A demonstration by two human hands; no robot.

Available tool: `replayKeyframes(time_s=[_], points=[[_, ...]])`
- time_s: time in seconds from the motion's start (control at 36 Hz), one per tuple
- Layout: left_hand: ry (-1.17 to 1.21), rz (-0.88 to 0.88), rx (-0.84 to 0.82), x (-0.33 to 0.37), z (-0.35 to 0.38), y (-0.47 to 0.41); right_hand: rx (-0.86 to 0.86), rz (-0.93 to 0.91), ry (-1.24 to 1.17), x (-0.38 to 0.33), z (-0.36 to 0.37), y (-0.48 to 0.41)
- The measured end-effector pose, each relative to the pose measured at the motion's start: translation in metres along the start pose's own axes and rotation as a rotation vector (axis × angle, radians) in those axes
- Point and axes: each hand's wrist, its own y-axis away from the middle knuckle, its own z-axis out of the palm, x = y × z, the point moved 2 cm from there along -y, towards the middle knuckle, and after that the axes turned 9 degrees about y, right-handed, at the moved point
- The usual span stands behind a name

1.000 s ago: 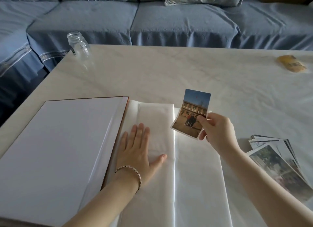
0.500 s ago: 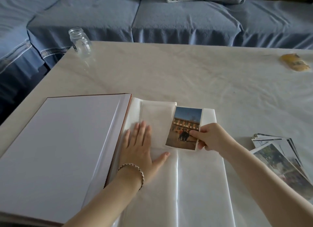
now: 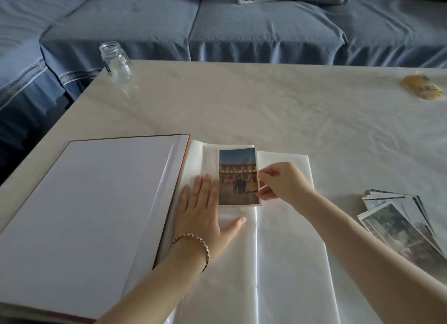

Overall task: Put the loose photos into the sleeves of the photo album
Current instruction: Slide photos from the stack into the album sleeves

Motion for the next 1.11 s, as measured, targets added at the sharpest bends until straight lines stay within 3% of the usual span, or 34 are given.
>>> replayKeyframes(time_s=[0.11,0.39,0.78,0.97,1.11], points=[[-0.041,0.031,0.004,0.000,-0.001,0.002,-0.020,-0.013,-0.058,0.001,0.005,0.006],[-0.040,0.007,-0.012,0.001,-0.004,0.002,-0.075,0.033,0.061,-0.009,0.014,0.009],[-0.103,0.031,-0.043,-0.006,-0.017,0.017,0.237,-0.080,0.062,0.001,0.030,0.016],[-0.093,0.050,-0.043,-0.009,-0.006,0.016,0.242,-0.079,-0.052,0.005,0.032,0.018],[-0.134,0.036,-0.074,-0.012,-0.005,0.017,0.315,-0.179,0.051,0.018,0.011,0.036]])
